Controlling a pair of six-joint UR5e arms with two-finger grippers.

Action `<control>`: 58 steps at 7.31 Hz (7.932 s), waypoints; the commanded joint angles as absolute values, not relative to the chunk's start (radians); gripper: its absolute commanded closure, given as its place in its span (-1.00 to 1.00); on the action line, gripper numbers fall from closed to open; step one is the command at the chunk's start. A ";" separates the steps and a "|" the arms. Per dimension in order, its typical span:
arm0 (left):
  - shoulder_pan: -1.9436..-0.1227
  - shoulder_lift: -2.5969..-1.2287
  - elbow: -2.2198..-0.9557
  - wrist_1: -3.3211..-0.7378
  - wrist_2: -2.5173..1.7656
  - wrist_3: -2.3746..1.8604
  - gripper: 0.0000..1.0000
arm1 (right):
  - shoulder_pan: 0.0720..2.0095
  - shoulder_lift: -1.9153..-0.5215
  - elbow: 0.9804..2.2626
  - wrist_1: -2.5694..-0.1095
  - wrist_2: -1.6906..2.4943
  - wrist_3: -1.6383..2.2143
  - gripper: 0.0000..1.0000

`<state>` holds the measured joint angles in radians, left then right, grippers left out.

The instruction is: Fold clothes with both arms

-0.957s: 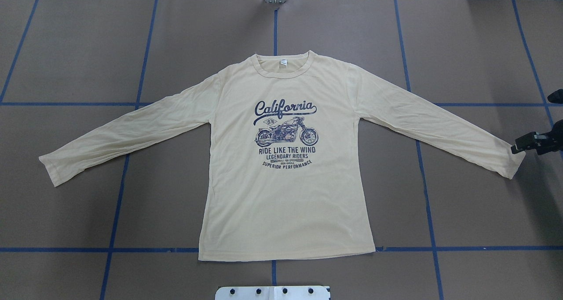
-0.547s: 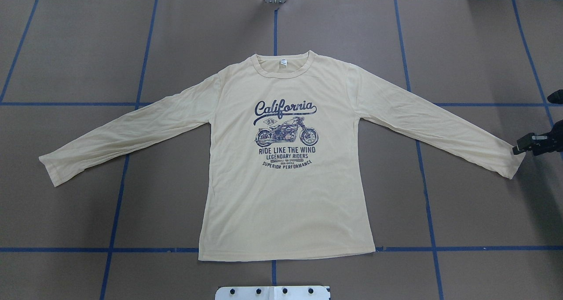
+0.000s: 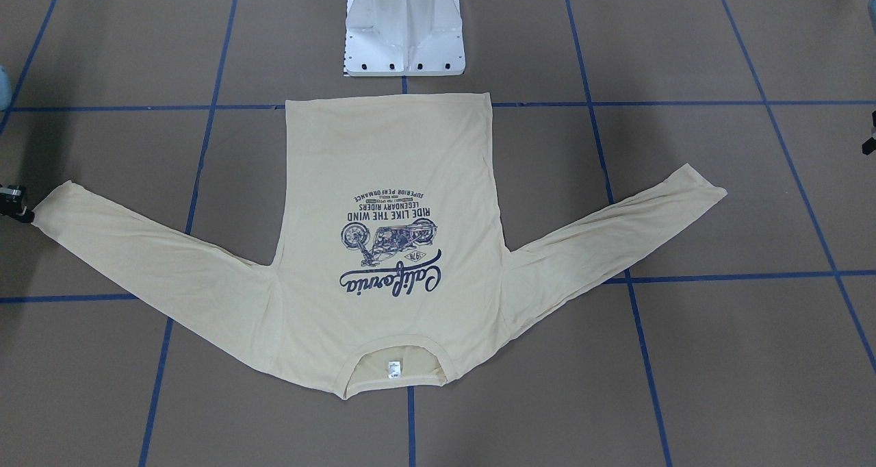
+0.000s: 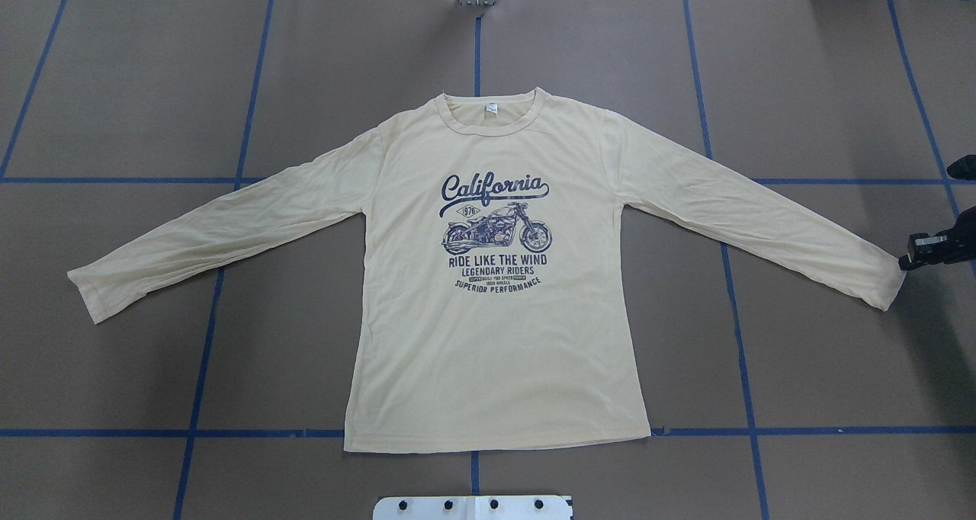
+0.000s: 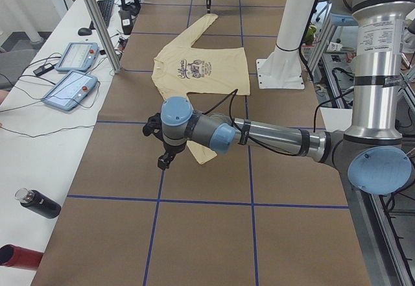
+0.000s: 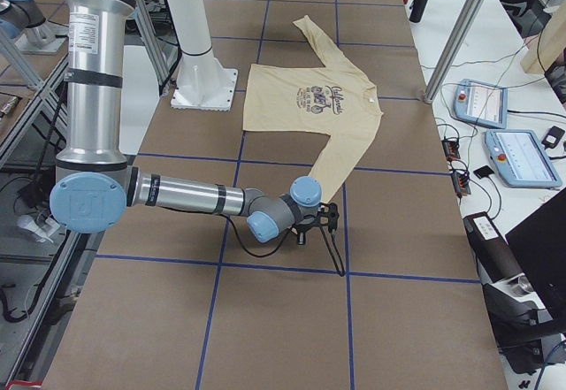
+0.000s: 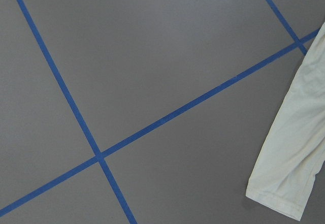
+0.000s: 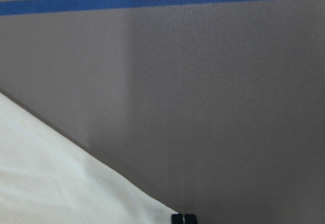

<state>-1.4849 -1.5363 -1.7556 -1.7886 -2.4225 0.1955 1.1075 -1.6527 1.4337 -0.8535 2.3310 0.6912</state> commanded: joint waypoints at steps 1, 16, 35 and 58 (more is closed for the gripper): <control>-1.485 -1.536 -1.755 -1.789 -2.424 0.195 -1.00 | 1.108 -1.638 1.436 -0.854 2.402 0.692 1.00; -1.485 -1.516 -1.856 -1.789 -2.454 0.189 -1.00 | 0.793 -0.756 1.418 -1.236 1.979 1.612 1.00; -1.257 -1.517 -1.807 -1.995 -2.380 -0.253 -1.00 | 0.575 -0.319 0.938 -1.114 1.652 1.632 -0.95; -1.015 -1.511 -1.463 -2.418 -2.395 -0.471 -0.21 | 0.597 -0.744 1.397 -1.074 1.724 1.631 -0.92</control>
<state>-1.0155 -1.5029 -1.4671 -2.4176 -2.3945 -0.4719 0.5992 -0.7450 1.3975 -1.0738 1.7261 1.6306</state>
